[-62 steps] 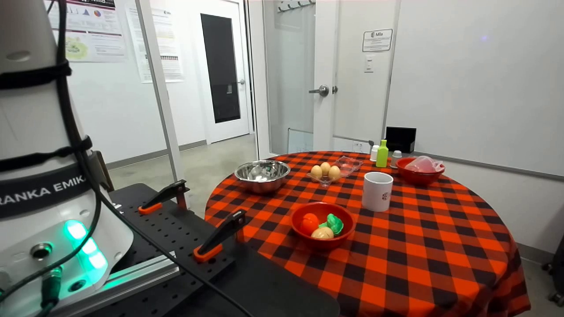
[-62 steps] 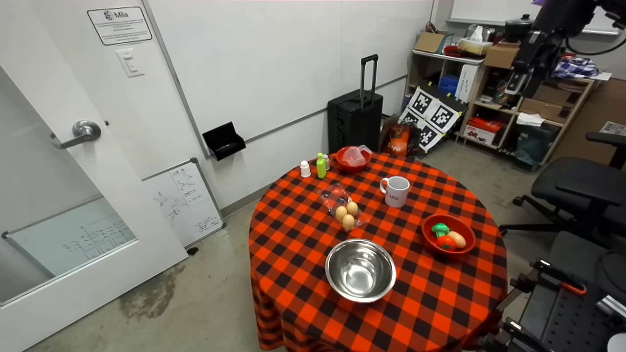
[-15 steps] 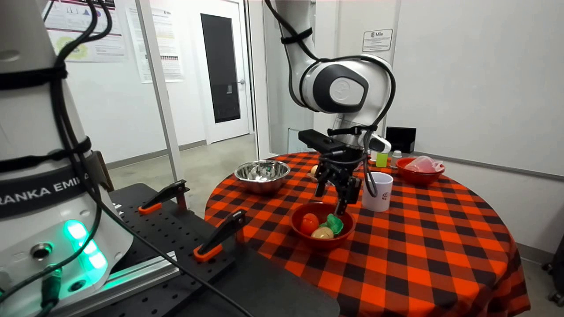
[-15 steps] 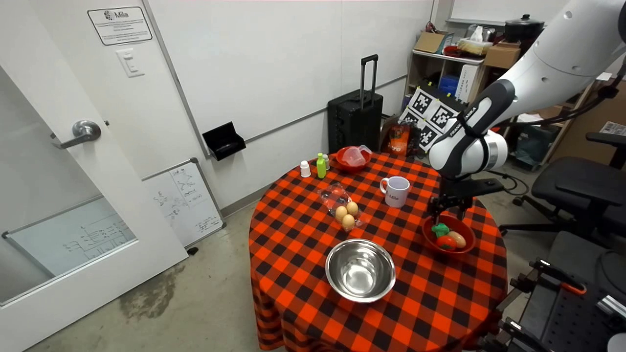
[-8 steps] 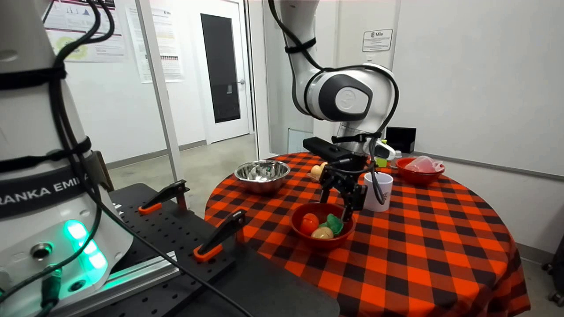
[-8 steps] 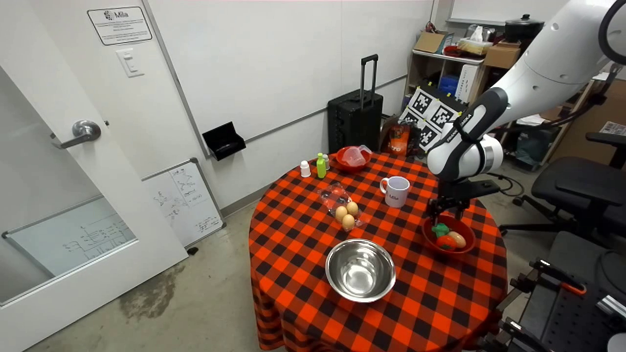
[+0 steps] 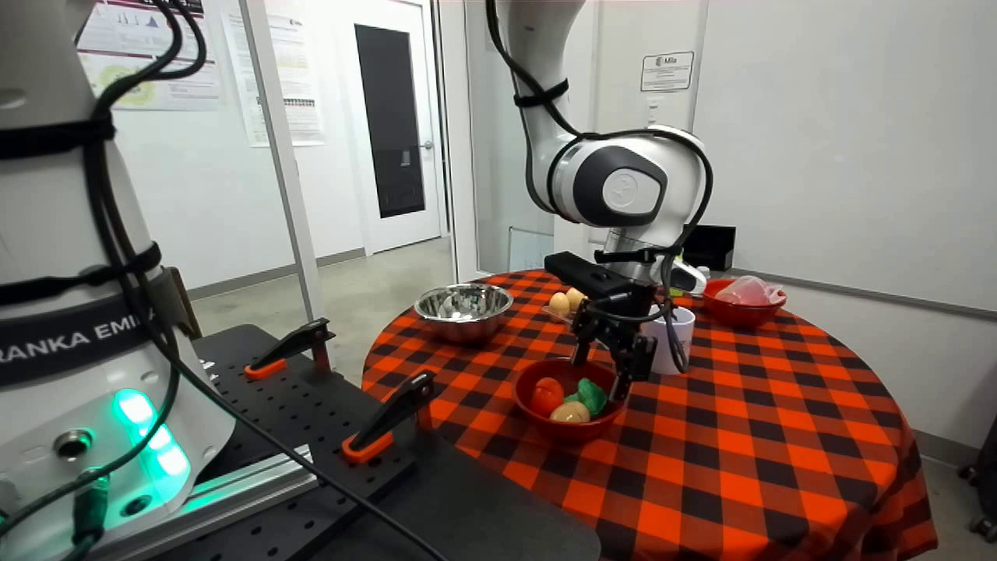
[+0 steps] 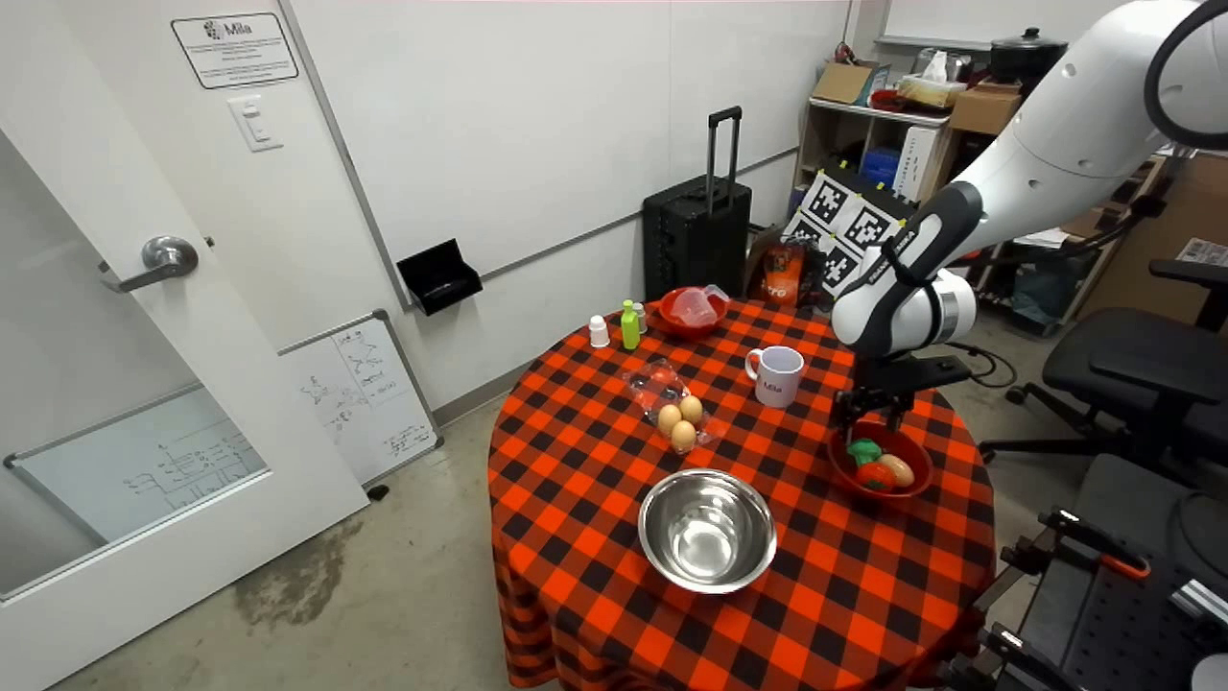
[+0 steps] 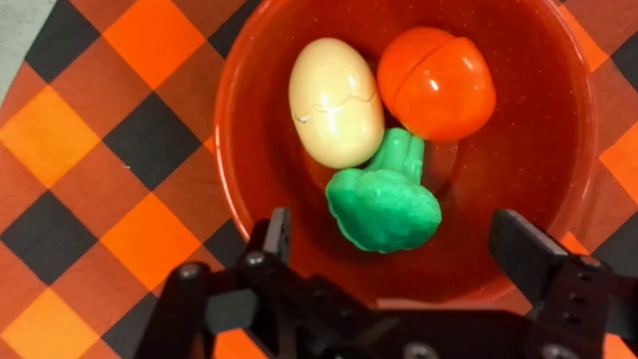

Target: Take the plastic broccoli from the bowl and put it on the table

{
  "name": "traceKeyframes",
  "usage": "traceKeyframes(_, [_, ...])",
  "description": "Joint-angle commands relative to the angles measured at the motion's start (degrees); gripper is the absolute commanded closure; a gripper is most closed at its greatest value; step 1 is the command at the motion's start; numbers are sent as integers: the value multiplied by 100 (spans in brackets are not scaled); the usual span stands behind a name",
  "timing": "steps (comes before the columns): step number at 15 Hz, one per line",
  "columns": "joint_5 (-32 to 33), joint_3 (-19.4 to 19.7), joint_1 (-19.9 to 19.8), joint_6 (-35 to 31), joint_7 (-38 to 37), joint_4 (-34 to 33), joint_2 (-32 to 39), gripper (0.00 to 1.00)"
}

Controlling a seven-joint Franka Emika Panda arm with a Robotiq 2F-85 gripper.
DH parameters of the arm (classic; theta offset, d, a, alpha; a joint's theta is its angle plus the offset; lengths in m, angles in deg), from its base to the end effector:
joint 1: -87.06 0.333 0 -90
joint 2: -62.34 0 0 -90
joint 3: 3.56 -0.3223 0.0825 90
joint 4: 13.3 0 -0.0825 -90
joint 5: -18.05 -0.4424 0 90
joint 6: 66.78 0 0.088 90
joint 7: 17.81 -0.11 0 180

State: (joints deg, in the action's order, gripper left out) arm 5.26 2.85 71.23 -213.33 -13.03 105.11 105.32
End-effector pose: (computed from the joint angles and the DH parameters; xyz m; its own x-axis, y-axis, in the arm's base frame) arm 0.5116 -0.2223 -0.0064 0.8582 -0.4514 -0.2444 -0.4693 -0.8829 -0.0173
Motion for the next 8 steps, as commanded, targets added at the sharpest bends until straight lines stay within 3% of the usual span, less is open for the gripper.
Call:
traceKeyframes(1, [65,-140,-174,56,116,-277,226,0])
traceKeyframes(8, [45,-235,-275,117,128,-444,410,0])
